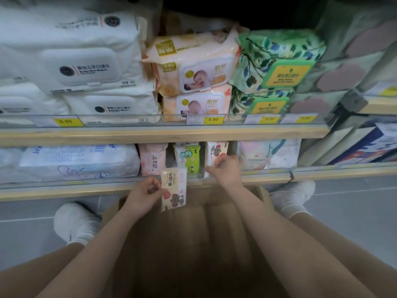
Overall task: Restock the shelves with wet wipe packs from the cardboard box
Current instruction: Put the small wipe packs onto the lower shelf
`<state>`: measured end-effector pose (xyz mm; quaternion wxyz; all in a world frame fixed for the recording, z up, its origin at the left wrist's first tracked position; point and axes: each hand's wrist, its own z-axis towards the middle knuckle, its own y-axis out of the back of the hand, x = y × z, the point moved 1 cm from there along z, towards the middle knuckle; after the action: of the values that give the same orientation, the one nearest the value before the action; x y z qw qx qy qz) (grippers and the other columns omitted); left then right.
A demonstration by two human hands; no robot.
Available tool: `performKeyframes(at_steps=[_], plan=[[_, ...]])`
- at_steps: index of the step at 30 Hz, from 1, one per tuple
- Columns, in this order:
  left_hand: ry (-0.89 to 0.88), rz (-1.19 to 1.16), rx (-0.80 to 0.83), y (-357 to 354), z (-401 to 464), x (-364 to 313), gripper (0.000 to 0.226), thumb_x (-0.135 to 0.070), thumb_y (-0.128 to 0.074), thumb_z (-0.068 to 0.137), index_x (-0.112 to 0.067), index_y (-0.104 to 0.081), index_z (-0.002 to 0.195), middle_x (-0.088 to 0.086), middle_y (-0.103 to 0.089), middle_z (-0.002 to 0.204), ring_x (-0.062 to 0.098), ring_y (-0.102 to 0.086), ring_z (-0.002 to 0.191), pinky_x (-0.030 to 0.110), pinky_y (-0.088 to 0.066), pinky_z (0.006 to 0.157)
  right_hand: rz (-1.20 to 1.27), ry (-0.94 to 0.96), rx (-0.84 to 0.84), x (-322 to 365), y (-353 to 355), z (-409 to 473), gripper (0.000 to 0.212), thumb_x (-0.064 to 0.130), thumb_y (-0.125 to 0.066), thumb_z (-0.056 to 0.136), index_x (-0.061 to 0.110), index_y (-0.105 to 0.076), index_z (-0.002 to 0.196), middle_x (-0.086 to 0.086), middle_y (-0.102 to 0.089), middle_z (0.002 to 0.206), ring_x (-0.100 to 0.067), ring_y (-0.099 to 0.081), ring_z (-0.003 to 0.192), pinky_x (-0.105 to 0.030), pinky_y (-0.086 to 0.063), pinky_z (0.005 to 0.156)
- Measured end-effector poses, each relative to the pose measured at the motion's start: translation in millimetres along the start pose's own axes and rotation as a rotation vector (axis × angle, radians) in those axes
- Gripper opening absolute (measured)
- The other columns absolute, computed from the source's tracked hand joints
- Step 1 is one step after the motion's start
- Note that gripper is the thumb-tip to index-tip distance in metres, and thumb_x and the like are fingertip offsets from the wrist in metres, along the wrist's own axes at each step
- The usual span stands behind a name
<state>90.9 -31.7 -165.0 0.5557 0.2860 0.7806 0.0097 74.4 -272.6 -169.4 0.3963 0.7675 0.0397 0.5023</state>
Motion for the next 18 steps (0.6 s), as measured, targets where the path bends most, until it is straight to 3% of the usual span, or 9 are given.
performKeyframes(at_steps=[4, 11, 15, 18], plan=[[-0.003, -0.037, -0.017, 0.8, 9.8, 2.8, 0.024, -0.005, -0.064, 0.084, 0.011, -0.049, 0.091, 0.003, -0.07, 0.099, 0.018, -0.064, 0.098, 0.014, -0.054, 0.059, -0.031, -0.058, -0.035, -9.8, -17.2, 21.8, 0.026, 0.023, -0.081, 0.069, 0.009, -0.06, 0.077, -0.012, -0.053, 0.112, -0.005, -0.039, 0.08, -0.013, -0.03, 0.081], [-0.031, -0.075, 0.007, 3.5, 18.0, 11.9, 0.023, -0.005, -0.065, 0.083, 0.01, -0.048, 0.089, -0.002, -0.07, 0.102, 0.012, -0.064, 0.099, 0.016, -0.054, 0.063, -0.07, -0.072, -0.154, -6.8, -27.6, 45.0, 0.024, 0.019, -0.078, 0.074, 0.002, -0.064, 0.081, -0.015, -0.044, 0.122, -0.027, -0.057, 0.097, -0.025, -0.037, 0.098], [-0.033, -0.069, 0.0, 4.0, 19.0, 14.3, 0.022, -0.006, -0.064, 0.084, 0.009, -0.048, 0.087, -0.003, -0.071, 0.1, 0.009, -0.064, 0.098, 0.016, -0.054, 0.064, -0.196, -0.073, -0.026, -14.3, -32.3, 38.8, 0.033, 0.023, -0.071, 0.08, -0.004, -0.066, 0.098, -0.015, -0.031, 0.138, -0.024, -0.046, 0.116, -0.019, -0.029, 0.103], [-0.036, -0.091, -0.009, 2.1, 17.9, 14.0, 0.021, -0.003, -0.064, 0.084, 0.01, -0.047, 0.085, -0.002, -0.072, 0.095, 0.011, -0.065, 0.096, 0.018, -0.055, 0.064, -0.237, -0.086, 0.045, -17.0, -29.1, 29.1, 0.036, 0.025, -0.069, 0.081, -0.003, -0.065, 0.104, -0.016, -0.028, 0.141, -0.027, -0.045, 0.12, -0.022, -0.028, 0.105]])
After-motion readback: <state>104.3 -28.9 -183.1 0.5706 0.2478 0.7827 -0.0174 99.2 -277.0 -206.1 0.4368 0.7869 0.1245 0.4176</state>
